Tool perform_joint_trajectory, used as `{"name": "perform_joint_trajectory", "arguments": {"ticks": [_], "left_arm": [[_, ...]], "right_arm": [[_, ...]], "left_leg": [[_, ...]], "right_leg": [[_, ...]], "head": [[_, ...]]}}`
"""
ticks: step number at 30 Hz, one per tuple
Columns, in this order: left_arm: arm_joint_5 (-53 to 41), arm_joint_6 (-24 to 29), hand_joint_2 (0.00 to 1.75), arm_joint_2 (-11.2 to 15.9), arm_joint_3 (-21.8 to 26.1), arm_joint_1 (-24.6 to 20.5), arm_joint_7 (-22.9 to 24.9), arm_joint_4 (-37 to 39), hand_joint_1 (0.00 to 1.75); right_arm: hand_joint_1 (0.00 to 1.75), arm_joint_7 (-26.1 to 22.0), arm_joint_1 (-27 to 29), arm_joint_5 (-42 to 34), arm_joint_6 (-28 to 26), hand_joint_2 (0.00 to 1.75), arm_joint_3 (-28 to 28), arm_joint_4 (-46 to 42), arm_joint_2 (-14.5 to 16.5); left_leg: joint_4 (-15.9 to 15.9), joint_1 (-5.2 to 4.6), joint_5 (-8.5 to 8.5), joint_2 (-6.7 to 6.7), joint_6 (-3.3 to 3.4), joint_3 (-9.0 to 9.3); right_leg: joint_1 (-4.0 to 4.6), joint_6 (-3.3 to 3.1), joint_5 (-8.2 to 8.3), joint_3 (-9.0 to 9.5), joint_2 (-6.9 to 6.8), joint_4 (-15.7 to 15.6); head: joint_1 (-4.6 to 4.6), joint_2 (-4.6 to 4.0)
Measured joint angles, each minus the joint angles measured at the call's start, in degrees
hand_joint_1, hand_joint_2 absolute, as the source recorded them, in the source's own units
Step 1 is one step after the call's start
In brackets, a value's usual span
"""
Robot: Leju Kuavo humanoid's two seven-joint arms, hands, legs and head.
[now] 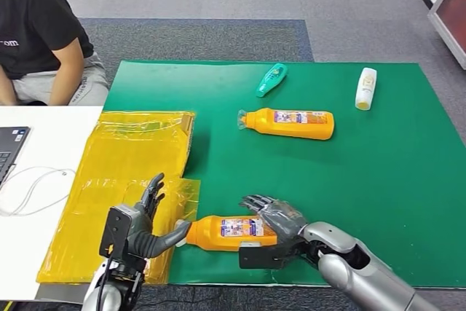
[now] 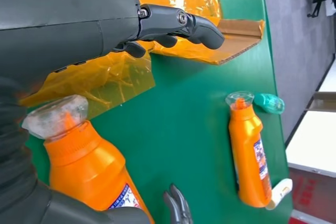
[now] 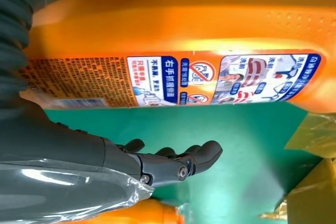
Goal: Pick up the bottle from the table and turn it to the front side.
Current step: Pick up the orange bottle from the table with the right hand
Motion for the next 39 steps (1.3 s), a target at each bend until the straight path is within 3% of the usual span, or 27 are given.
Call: {"name": "perform_joint_trajectory", "arguments": {"ticks": [2, 3, 6, 7, 9, 12, 14, 16, 18, 24, 31, 39], "left_arm": [[0.29, 0.06, 1.75, -0.06, 0.0, -0.05, -0.34, 0.32, 0.0], [0.38, 0.15, 1.75, -0.04, 0.0, -0.08, -0.54, 0.49, 0.0], [0.36, 0.72, 1.75, 0.1, 0.1, -0.12, -1.02, 0.95, 0.0], [0.32, 0.92, 1.75, 0.17, 0.18, -0.1, -1.07, 1.04, 0.0], [0.24, 1.2, 1.75, 0.37, 0.42, -0.02, -1.08, 1.12, 0.0], [-0.07, 1.4, 1.75, 0.75, 1.14, 0.37, -1.22, 1.12, 0.0], [-0.25, 1.64, 1.75, 1.05, 1.62, 0.69, -1.29, 1.09, 0.0], [-0.4, 1.9, 1.75, 1.33, 2.09, 0.94, -1.3, 1.07, 0.0], [-0.47, 2.03, 1.75, 1.54, 2.67, 1.23, -1.38, 1.06, 0.0], [-0.81, 2.27, 1.75, 1.94, 3.74, 1.65, -1.73, 0.45, 0.0], [-1.37, 2.98, 1.75, 2.11, 4.67, 2.16, -1.24, -1.32, 0.0], [-0.99, 3.33, 1.75, 1.62, 5.97, 3.09, -1.01, -3.48, 0.0]], "right_arm": [[1.39, 0.06, -0.76, -1.78, 1.39, 1.75, 0.74, 0.67, -0.28], [1.36, 0.18, -1.09, -2.72, 2.12, 1.75, 1.09, 0.97, -0.51], [0.42, 0.82, -2.09, -4.46, 3.47, 1.75, 2.04, 1.61, -1.44], [0.26, 1.08, -2.45, -4.72, 3.73, 1.75, 2.3, 1.72, -1.79], [0.05, 1.75, -3.08, -5.08, 4.27, 1.75, 2.74, 1.86, -2.55], [0.06, 2.64, -3.8, -5.34, 4.99, 1.75, 3.41, 1.99, -4.0], [0.42, 3.03, -4.04, -5.42, 5.22, 1.75, 3.8, 2.04, -4.93], [1.25, 3.2, -4.12, -5.73, 5.41, 1.75, 4.09, 2.07, -5.64], [1.75, 3.04, -4.19, -6.14, 5.49, 1.75, 4.39, 2.05, -6.34], [1.75, 3.08, -4.02, -6.52, 3.95, 1.75, 5.04, 2.03, -7.17], [1.75, 2.56, -0.94, -4.38, -2.81, 1.75, 3.68, 1.46, -6.62], [1.75, 0.4, 8.38, -2.09, -10.84, 1.75, -4.4, -1.23, -1.09]], "left_leg": [[0.0, 0.0, 0.0, 0.0, 0.0, 0.0], [0.0, 0.0, 0.0, 0.0, 0.0, 0.0], [0.0, 0.0, 0.0, 0.0, 0.0, 0.0], [0.0, 0.0, 0.0, 0.0, 0.0, 0.0], [0.0, -0.01, 0.0, -0.01, 0.0, 0.0], [0.0, -0.02, 0.0, -0.01, 0.01, 0.0], [0.0, -0.02, 0.0, -0.01, 0.01, 0.0], [0.01, -0.02, 0.0, -0.01, 0.02, 0.0], [0.01, -0.02, 0.0, -0.01, 0.02, 0.02], [0.01, -0.01, 0.0, -0.01, 0.01, 0.04], [0.01, -0.01, 0.01, -0.01, 0.02, 0.05], [0.0, 0.02, 0.01, -0.03, 0.01, -0.03]], "right_leg": [[0.0, 0.0, 0.0, 0.0, 0.0, 0.0], [0.0, 0.0, 0.0, 0.0, 0.0, 0.0], [0.0, 0.0, 0.0, 0.0, -0.01, 0.0], [0.0, 0.0, 0.0, 0.0, -0.01, 0.0], [0.0, 0.01, 0.0, 0.01, -0.01, 0.0], [0.0, 0.02, 0.01, 0.03, -0.01, 0.0], [-0.01, 0.04, 0.02, 0.03, -0.01, 0.0], [-0.02, 0.04, 0.02, 0.03, -0.01, 0.0], [-0.02, 0.04, 0.03, 0.03, -0.01, 0.0], [-0.01, 0.04, 0.02, 0.04, 0.0, 0.0], [-0.01, 0.04, 0.03, 0.08, 0.0, 0.0], [0.02, 0.02, 0.0, 0.01, -0.02, 0.01]], "head": [[-0.01, 0.0], [-0.02, 0.0], [0.0, 0.0], [0.0, 0.0], [0.0, 0.0], [0.0, 0.0], [0.01, 0.0], [-0.01, 0.0], [-0.01, 0.0], [0.0, 0.0], [0.0, 0.0], [-0.01, 0.0]]}}
